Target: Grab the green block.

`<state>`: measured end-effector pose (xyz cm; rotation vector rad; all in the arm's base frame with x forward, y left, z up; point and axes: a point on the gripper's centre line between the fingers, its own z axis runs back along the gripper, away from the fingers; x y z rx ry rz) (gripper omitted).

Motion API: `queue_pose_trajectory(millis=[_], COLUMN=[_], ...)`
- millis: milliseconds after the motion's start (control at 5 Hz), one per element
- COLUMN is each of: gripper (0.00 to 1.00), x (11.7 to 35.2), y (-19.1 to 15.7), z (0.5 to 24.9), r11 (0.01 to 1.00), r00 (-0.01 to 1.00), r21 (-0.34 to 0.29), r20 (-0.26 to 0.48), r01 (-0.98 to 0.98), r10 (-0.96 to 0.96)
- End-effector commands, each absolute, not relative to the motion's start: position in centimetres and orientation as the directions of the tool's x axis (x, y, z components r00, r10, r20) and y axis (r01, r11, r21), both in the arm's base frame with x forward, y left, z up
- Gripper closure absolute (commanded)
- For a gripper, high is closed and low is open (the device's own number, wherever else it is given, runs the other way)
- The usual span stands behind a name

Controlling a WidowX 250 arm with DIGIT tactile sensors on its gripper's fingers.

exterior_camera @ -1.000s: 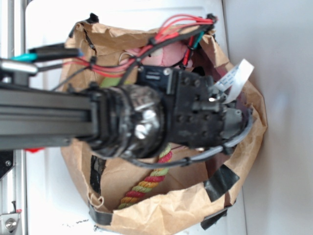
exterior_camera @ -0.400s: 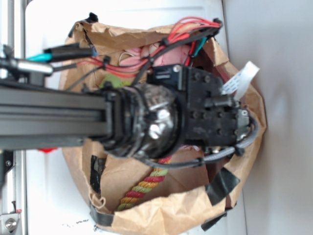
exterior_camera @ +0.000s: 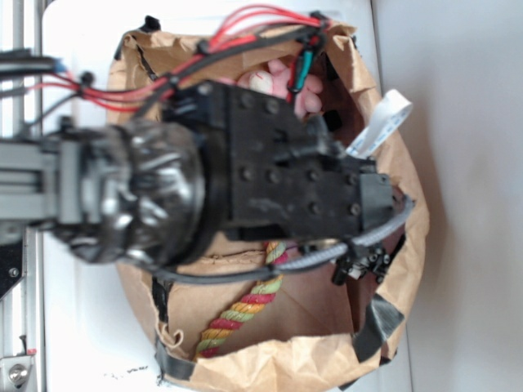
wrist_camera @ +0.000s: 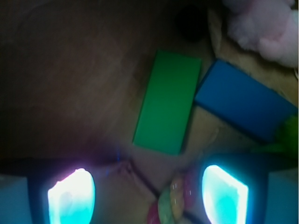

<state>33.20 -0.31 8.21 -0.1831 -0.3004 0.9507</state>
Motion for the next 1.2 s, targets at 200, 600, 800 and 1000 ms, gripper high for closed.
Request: queue_pose_trajectory(millis=[200,600,800,1000], gripper=[0.00,0.00,0.00,0.00], x=[35.0,35.6,35.2,35.4], y=[1.7,2.0,1.4,1.6], z=[9.0,6.4,5.1,4.3], r11=[0.564,0.567,0.565,0.544], r00=[0.503,0.515,0.516,0.499], r21=[-0.304,-0.263,-0.249,-0.234], r20=[0.260,0.244,0.239,0.226], r01=[-0.768,-0.780,-0.786,-0.806], r10=[0.824,0.822,0.823,0.836])
